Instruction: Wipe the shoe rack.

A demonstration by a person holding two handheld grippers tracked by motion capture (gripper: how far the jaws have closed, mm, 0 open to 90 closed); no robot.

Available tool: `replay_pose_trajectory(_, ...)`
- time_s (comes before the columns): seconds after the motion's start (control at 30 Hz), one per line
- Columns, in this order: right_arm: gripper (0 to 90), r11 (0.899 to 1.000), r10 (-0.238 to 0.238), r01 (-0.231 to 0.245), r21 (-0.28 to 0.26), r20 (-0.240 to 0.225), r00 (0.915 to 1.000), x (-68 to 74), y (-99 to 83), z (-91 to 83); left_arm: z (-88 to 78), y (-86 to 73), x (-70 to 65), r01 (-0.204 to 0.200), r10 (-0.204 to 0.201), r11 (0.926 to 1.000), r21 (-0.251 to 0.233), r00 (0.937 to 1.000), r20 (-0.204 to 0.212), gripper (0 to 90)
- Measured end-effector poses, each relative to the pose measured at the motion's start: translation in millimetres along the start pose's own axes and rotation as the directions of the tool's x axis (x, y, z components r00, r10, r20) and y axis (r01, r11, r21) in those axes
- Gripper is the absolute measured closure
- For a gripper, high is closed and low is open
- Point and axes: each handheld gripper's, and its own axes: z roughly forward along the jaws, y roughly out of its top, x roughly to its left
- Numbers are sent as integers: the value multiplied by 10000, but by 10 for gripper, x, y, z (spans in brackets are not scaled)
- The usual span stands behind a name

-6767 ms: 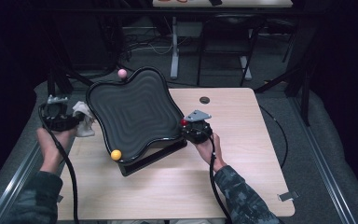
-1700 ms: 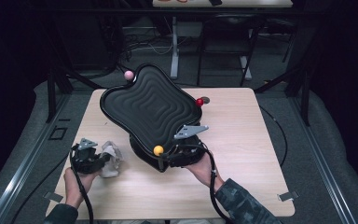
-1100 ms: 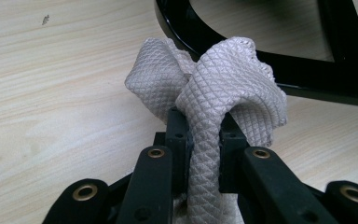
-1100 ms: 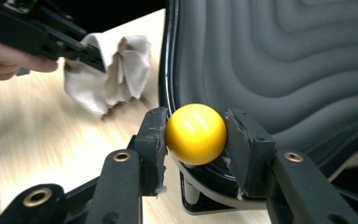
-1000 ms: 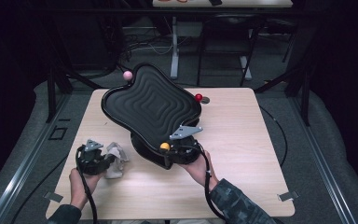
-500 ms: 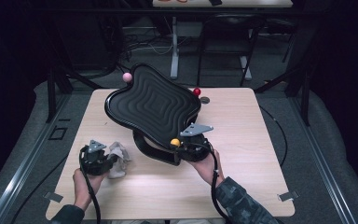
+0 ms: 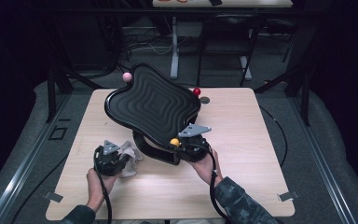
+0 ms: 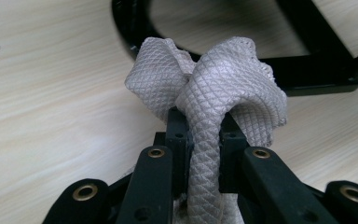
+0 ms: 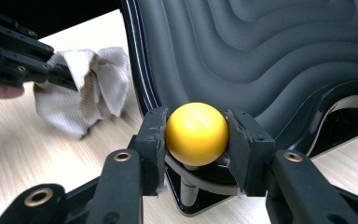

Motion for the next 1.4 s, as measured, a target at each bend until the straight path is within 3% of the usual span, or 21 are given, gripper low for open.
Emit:
replay_pose_trajectory(0.03, 597, 9999, -56, 55, 85, 216, 9998, 6, 0, -7, 36, 14, -72, -134, 134, 9999, -69, 9999, 22, 791)
replay_pose_trajectory(0.13, 598, 10000, -43, 43, -76, -54, 10000, -2, -7, 1, 105, 40, -218, -354, 356, 9993, -155, 9993, 147, 791)
replay_pose_trajectory(0.2, 597, 10000, -67, 66, -58, -16, 10000, -2, -7, 0, 128, 49, -267, -452, 456, 9988, -190, 9988, 205, 791)
replay_pose_trajectory(0.23, 598, 10000, -61, 62, -39, 45, 10000, -1, -7, -1, 173, 67, -373, -612, 620, 9978, -247, 9976, 324, 791)
replay_pose_trajectory(0.3, 598, 10000, -75, 76, -55, 15, 10000, -5, -9, -1, 208, 88, -463, -596, 610, 9978, -297, 9970, 478, 791)
replay_pose_trajectory(0.6, 597, 9999, -104, 104, -70, 10, 9999, -8, -11, -1, 319, 240, -847, -1075, 1169, 9908, -825, 9860, 1187, 792)
replay_pose_trajectory(0.8, 597, 9999, -117, 118, -91, 38, 9999, -11, -13, -2, 365, 254, -949, -1180, 1340, 9861, -1166, 9810, 1403, 792)
replay_pose_trajectory(1.17, 598, 9999, -91, 91, -80, 87, 9999, -28, -15, -5, 555, 225, -1053, -1377, 1486, 9872, -805, 9775, 1494, 792)
replay_pose_trajectory(1.4, 598, 9998, -174, 174, -6, 13, 9998, -40, -11, -15, 621, 119, -1041, -1280, 1351, 9893, -692, 9849, 1086, 792)
